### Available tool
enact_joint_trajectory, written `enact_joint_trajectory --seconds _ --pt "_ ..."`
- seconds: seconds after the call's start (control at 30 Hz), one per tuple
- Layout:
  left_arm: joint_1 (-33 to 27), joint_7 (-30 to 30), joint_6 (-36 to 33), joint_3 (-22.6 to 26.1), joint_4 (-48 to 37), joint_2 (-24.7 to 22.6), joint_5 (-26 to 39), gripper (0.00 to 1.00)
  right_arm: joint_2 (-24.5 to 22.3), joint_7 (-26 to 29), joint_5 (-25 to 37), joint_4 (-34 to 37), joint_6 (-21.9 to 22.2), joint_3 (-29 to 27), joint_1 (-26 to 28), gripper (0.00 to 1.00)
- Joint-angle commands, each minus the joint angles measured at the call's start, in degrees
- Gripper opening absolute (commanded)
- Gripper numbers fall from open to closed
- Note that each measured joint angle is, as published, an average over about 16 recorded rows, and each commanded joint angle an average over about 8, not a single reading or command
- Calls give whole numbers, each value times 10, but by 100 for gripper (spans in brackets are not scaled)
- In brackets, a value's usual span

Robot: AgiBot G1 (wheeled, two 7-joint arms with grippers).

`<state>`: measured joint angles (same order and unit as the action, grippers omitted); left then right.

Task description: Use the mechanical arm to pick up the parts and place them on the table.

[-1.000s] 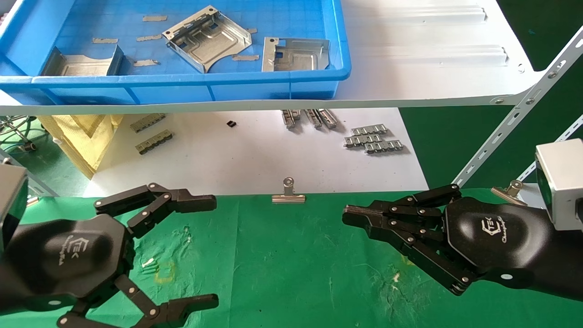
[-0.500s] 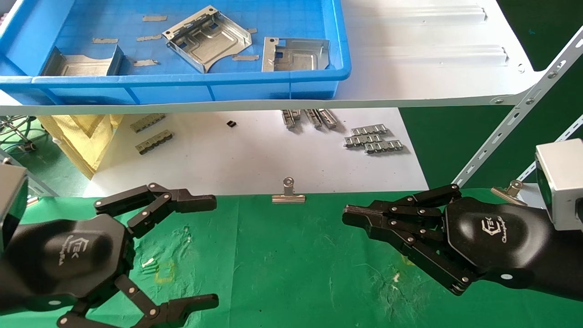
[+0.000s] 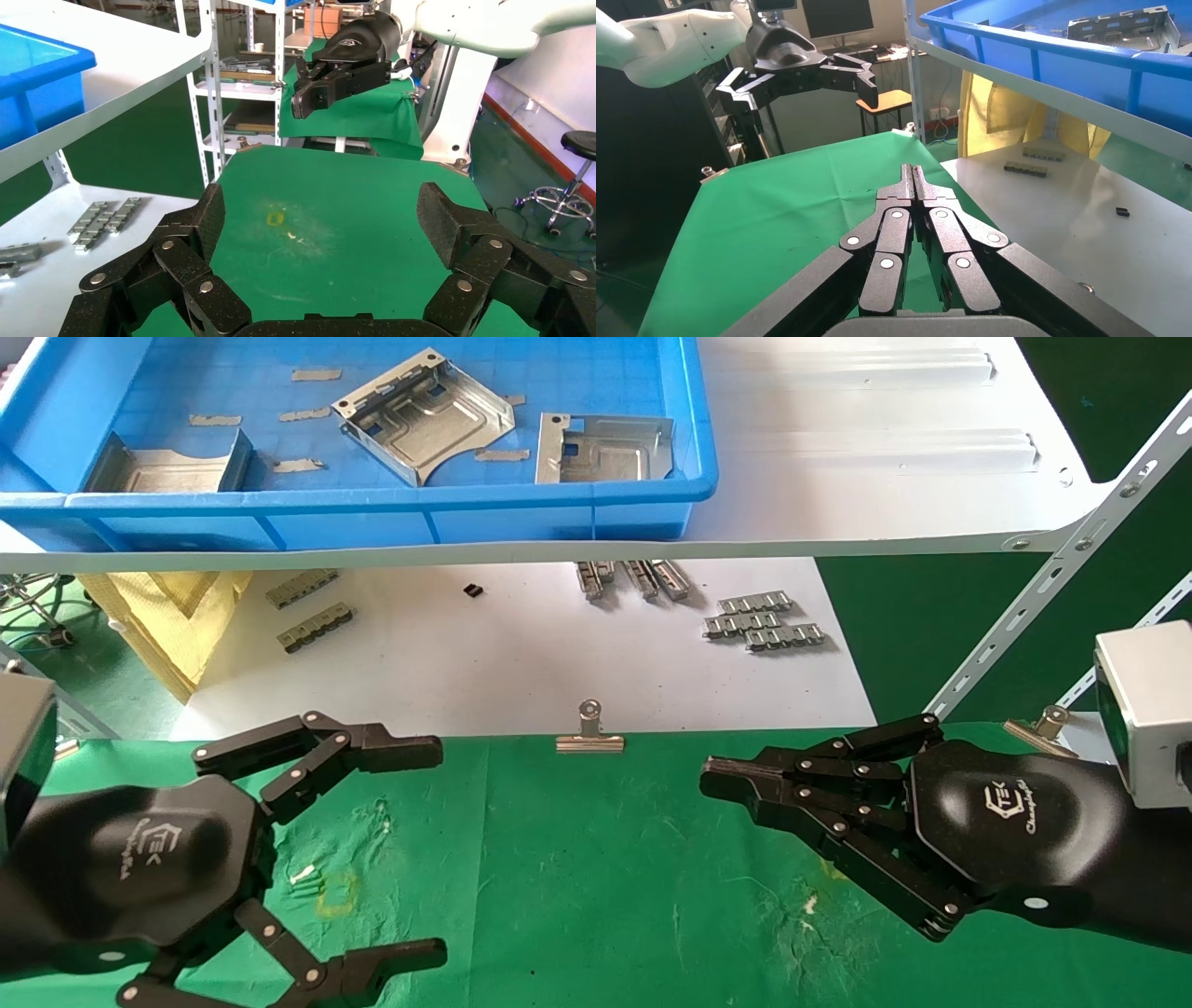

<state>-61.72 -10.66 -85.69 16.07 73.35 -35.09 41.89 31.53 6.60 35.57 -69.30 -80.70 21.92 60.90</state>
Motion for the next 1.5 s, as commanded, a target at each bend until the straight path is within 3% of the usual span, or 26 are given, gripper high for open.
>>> enact_joint_trajectory --seconds 0.03,0.33,0.53,0.73,0.93,1.0,1.03,1.2,1.27,1.3,1.5 --pt "0 0 0 0 0 0 0 100 0 0 0 0 0 0 0 0" --pt "-20 0 11 -3 -7 -5 5 100 0 0 0 0 0 0 0 0" --pt "-120 0 42 3 -63 -43 42 100 0 0 0 0 0 0 0 0" --pt "-277 21 84 43 -223 -131 132 100 0 0 0 0 0 0 0 0" --pt "-410 63 184 84 -427 -228 231 99 0 0 0 0 0 0 0 0" --pt "-439 74 225 94 -483 -255 257 78 0 0 0 0 0 0 0 2" --pt "-451 77 242 99 -507 -265 268 66 0 0 0 0 0 0 0 8" --pt "-497 85 291 125 -596 -303 314 5 0 0 0 0 0 0 0 70" --pt "-509 86 297 134 -620 -310 327 0 0 0 0 0 0 0 0 93" --pt "-514 86 300 137 -631 -314 333 0 0 0 0 0 0 0 0 100" --pt "-535 89 311 150 -676 -326 351 0 0 0 0 0 0 0 0 100"
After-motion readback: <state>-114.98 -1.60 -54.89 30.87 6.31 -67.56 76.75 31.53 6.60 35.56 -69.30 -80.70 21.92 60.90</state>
